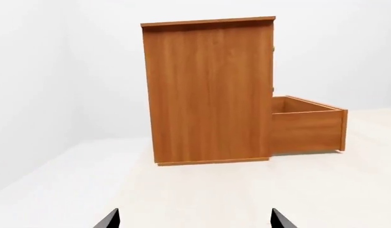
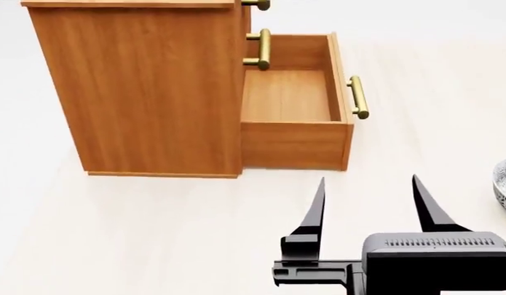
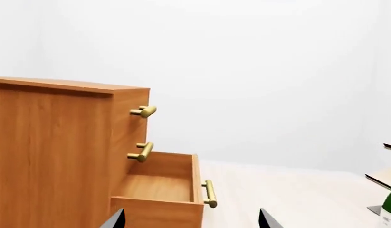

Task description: Put the bowl in the bottom drawer of the cabinet and close it.

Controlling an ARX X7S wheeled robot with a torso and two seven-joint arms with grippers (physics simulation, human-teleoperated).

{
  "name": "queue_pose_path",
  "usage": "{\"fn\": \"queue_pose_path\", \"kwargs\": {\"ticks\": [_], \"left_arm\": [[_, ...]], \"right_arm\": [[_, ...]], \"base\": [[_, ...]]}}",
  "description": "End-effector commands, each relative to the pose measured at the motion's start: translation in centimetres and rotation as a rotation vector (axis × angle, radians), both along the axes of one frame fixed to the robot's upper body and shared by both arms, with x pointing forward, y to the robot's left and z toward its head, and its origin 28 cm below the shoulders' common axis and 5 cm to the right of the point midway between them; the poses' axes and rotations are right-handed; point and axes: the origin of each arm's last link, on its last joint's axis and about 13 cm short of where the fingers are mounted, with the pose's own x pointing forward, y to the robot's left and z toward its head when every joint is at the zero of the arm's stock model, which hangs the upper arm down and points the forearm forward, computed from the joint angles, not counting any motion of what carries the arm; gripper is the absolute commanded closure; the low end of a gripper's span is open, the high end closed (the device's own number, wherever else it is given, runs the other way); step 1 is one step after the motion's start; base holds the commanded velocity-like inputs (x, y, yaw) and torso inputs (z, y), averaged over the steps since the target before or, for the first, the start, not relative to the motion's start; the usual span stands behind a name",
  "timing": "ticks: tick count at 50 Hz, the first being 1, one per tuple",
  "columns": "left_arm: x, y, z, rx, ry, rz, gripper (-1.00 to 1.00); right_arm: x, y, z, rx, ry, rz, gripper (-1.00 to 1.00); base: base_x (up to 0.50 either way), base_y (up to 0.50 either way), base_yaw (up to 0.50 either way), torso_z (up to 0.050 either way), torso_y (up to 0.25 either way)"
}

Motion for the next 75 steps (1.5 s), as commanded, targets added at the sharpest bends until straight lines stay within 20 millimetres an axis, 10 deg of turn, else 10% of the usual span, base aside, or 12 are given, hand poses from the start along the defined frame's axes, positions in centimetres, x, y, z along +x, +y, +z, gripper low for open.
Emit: {"fn": "queue_pose_path", "kwargs": {"ticks": [1,55,75], "left_arm": [[0.1,0.0,-0.1,0.001,0.000,0.002,-1.00],[0.0,0.0,0.1,0.000,-0.002,0.001,-1.00],[0.0,0.0,-0.4,0.001,-0.002,0.001,-1.00]], "right_arm": [[0.0,0.0,-0.1,0.003,0.005,0.008,-1.00],[0.1,-0.1,-0.2,0.013,0.014,0.015,-1.00],[3.7,-1.1,0.3,-0.053,0.208,-0.075,-1.00]], "base": [[0.50,0.00,0.00,0.000,0.000],[0.50,0.00,0.00,0.000,0.000],[0.04,0.00,0.00,0.000,0.000]]}}
